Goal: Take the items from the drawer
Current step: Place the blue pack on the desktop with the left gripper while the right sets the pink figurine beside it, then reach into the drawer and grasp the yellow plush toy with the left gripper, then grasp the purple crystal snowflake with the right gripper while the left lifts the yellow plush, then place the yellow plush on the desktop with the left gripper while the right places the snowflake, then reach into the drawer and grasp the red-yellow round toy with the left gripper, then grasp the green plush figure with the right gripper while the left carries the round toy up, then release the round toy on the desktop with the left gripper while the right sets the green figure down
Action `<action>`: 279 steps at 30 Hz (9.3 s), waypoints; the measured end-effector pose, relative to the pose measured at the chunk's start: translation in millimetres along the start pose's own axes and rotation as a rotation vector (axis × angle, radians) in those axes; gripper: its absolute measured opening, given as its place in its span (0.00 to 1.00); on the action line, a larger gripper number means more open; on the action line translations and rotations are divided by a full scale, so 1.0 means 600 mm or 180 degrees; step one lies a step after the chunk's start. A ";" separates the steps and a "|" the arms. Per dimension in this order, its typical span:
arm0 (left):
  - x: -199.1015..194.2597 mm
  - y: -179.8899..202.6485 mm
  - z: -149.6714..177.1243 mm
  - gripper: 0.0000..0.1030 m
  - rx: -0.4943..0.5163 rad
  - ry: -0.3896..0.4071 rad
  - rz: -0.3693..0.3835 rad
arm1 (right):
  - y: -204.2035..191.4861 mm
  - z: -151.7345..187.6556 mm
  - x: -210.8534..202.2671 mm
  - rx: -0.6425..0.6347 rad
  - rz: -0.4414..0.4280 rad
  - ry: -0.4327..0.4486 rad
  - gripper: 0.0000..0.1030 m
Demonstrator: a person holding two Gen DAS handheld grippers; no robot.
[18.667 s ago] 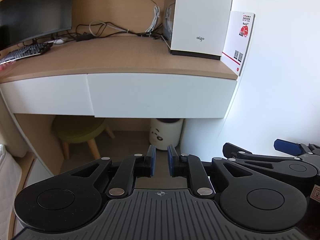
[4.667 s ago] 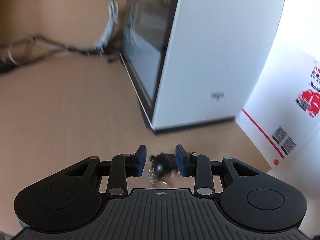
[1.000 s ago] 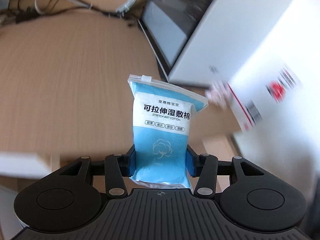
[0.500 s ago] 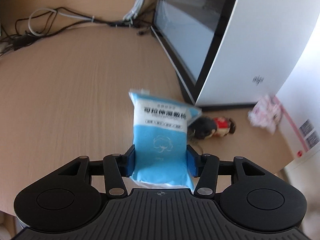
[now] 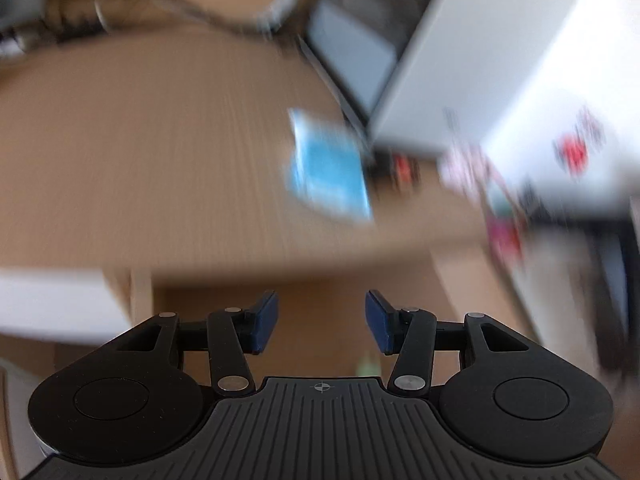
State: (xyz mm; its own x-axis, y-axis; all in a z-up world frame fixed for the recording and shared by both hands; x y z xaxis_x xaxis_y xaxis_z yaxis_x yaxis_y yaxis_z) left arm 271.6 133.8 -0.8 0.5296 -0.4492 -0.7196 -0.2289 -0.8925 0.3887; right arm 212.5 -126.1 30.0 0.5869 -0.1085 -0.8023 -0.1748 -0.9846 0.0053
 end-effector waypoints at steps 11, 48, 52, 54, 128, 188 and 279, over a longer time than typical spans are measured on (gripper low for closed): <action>-0.006 0.005 0.103 0.51 0.0103 -0.0526 0.0073 | -0.030 -0.083 0.075 -0.0098 -0.0061 0.0190 0.78; 0.187 0.061 0.231 0.36 -0.0436 -0.2542 0.0234 | 0.081 0.264 0.000 0.0247 0.0355 -0.1413 0.90; 0.164 0.053 0.220 0.35 -0.0508 -0.2329 0.0320 | 0.081 0.264 -0.002 0.0236 0.0403 -0.1421 0.90; 0.130 0.036 0.193 0.35 -0.0577 -0.2087 0.0386 | 0.075 0.261 -0.002 0.0176 0.0404 -0.1418 0.90; 0.032 0.057 -0.051 0.36 0.0244 0.0412 -0.0167 | 0.032 0.144 -0.048 -0.0279 0.0449 -0.0522 0.51; 0.196 0.154 0.211 0.49 0.1824 -0.1745 0.0978 | 0.069 0.176 -0.037 0.0062 0.0299 -0.0822 0.98; -0.006 0.018 0.111 0.29 0.0257 -0.0533 -0.0036 | 0.041 -0.093 0.016 0.0219 0.0100 0.0194 0.40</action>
State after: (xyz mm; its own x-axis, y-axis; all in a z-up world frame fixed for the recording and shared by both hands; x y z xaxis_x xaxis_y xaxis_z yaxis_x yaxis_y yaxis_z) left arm 213.2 123.2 -32.5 0.3907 -0.4336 -0.8120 -0.2920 -0.8949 0.3374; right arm 258.1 -158.9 55.6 0.6269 -0.1495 -0.7646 -0.2466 -0.9690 -0.0127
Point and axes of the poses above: each gripper's, at about its wrist camera, not at the fingertips, and x roughly the way its jaws point, y to its right, z to its underside, the point moved 5 cm from there along x, roughly the way its jaws point, and after that the axes turned 6 degrees about z, right-handed, at the moved point
